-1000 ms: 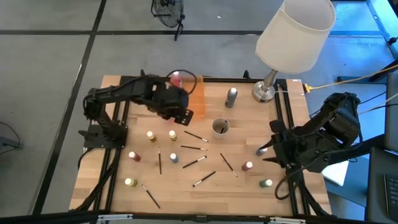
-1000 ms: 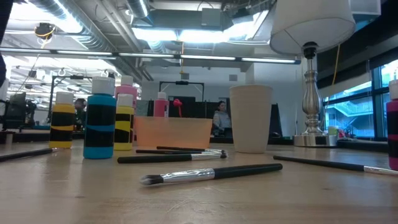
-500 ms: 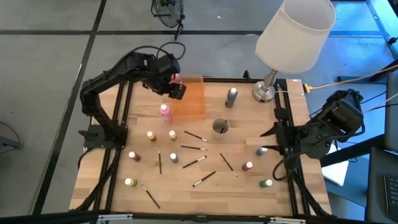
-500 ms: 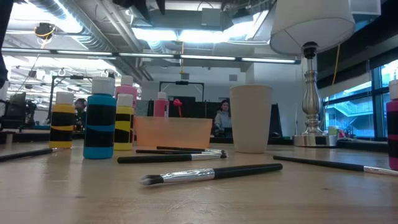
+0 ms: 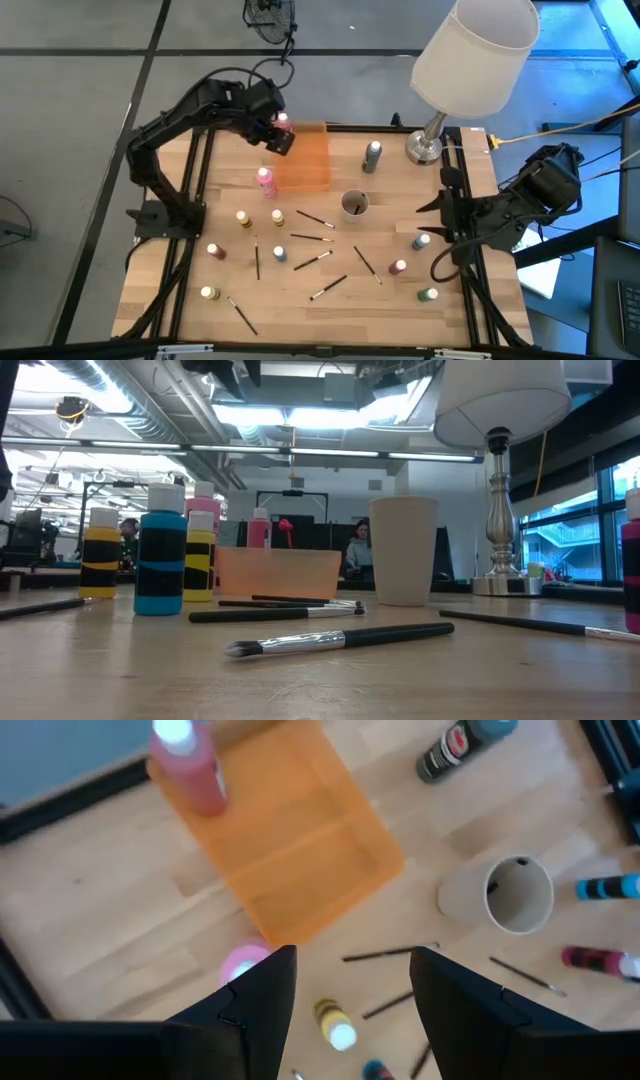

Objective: Pick & Place Paint Supplies
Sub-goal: Put the large pink paint bottle into the orange bin

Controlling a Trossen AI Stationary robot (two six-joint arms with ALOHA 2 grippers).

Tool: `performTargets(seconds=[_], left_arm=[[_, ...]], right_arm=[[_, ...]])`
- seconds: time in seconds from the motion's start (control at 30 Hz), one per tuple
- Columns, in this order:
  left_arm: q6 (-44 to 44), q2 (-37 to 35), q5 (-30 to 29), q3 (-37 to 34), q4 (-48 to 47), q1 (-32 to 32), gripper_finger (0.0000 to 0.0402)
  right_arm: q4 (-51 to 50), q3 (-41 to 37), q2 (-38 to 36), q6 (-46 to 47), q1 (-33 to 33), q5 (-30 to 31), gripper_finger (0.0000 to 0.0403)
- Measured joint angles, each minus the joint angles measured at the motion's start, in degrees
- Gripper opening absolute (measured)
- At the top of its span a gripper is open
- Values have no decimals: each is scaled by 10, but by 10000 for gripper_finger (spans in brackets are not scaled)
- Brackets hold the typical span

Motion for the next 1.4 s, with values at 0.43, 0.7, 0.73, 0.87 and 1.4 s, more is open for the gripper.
performTargets(seconds=[0.43, 0.7, 0.73, 0.87, 1.4], left_arm=[[-47, -132, 74, -258, -2, 50, 193], [-71, -119, 53, -284, 0, 40, 193], [-75, -115, 48, -284, 0, 40, 193], [-76, -95, 45, -284, 5, 41, 193], [-20, -84, 79, -284, 6, 41, 194]], right_arm=[[17, -11, 0, -5, -16, 0, 170], [40, -11, 0, -49, -43, -9, 170], [42, -11, 0, -52, -46, -13, 170], [43, -11, 0, -56, -55, -21, 170], [51, -11, 0, -49, -57, -22, 170]])
